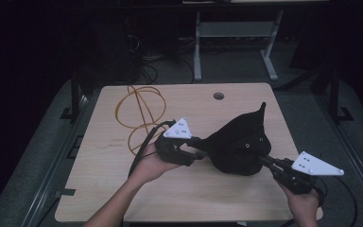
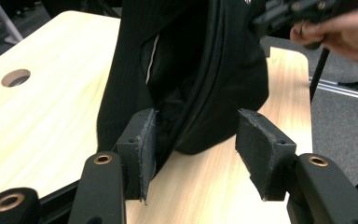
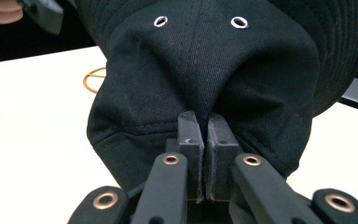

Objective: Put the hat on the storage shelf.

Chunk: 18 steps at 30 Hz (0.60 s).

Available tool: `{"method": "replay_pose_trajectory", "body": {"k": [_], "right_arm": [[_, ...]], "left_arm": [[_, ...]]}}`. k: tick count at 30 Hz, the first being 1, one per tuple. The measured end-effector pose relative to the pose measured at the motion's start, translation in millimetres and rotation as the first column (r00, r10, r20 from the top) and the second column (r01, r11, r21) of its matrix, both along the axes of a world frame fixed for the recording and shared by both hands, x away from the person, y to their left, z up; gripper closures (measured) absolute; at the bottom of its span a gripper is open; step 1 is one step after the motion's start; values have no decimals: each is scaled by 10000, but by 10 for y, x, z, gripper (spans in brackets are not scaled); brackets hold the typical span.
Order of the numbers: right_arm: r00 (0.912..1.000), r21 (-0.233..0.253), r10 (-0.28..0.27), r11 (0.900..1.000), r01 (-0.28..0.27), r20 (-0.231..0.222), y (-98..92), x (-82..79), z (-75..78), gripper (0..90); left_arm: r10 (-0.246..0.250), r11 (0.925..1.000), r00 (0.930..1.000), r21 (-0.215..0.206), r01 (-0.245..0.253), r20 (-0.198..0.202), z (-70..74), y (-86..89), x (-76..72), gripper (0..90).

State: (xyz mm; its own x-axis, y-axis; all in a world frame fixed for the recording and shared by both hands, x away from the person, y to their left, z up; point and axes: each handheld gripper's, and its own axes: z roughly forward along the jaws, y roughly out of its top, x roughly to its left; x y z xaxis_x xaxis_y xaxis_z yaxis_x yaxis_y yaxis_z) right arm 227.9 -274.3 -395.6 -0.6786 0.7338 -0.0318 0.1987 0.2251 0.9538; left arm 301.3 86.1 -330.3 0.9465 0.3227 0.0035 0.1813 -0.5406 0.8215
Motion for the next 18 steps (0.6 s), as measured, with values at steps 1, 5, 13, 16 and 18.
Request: {"method": "replay_pose_trajectory", "body": {"k": [1,5,13,16,18], "right_arm": [[10000,-15,20,10000,-20,11,-3,8,25,862],[10000,-37,69,10000,-69,16,-10,49,132,863],[9998,-9,162,9999,-163,-100,-10,176,307,864],[9998,112,195,9997,-195,-70,-10,198,366,864],[9998,63,216,9997,-216,-20,-14,207,407,864]], "left_arm": [[19,10000,10000,20,-19,15,-4,22,-10,465],[88,10000,9999,7,-88,69,-29,109,-43,445],[349,9994,9994,-13,-349,-19,-93,270,-29,420],[462,9989,9989,-13,-462,-16,-109,313,-37,416],[457,9989,9990,-44,-457,-35,-126,334,-43,415]]}}
